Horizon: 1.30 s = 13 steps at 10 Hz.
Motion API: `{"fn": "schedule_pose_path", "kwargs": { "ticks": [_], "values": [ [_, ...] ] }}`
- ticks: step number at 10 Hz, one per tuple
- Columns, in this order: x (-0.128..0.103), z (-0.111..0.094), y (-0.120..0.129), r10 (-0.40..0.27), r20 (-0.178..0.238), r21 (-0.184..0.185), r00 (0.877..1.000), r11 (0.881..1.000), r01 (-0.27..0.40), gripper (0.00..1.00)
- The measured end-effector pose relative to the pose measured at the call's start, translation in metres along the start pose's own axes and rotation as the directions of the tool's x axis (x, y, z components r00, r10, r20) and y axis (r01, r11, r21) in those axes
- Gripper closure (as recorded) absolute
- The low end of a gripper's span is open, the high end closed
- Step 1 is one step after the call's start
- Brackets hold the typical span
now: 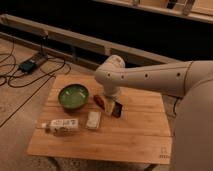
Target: Place the eraser in the ceramic cup
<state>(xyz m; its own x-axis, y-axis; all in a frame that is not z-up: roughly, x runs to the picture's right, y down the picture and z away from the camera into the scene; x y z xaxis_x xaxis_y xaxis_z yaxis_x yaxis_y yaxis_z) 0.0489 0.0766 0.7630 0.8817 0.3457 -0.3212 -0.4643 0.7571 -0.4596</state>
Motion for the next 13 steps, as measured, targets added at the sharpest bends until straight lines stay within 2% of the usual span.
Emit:
{"fn": "schedule_pose_path", "kwargs": {
  "ticks": [2, 6, 7, 8, 10, 12, 13],
  "values": [
    [-0.002, 0.01, -0.009, -0.002, -0.005, -0.019, 1.0, 1.0, 0.002, 0.2],
    [-0.001, 0.069, -0.013, -0.022, -0.008, -0.095, 1.0, 0.995, 0.021, 0.2],
    [-0.001, 0.079, -0.012, -0.026, -0.008, -0.105, 1.0, 0.994, 0.025, 0.22],
    [0.0, 0.089, -0.01, -0.032, -0.011, -0.114, 0.999, 0.993, 0.031, 0.27],
    [0.008, 0.102, -0.007, -0.059, -0.017, -0.107, 0.998, 0.993, 0.056, 0.51],
    [0.017, 0.092, -0.006, -0.064, -0.006, -0.092, 0.998, 0.994, 0.064, 0.7],
    [0.022, 0.079, -0.006, -0.067, 0.008, -0.076, 0.998, 0.995, 0.067, 0.82]
  ]
}}
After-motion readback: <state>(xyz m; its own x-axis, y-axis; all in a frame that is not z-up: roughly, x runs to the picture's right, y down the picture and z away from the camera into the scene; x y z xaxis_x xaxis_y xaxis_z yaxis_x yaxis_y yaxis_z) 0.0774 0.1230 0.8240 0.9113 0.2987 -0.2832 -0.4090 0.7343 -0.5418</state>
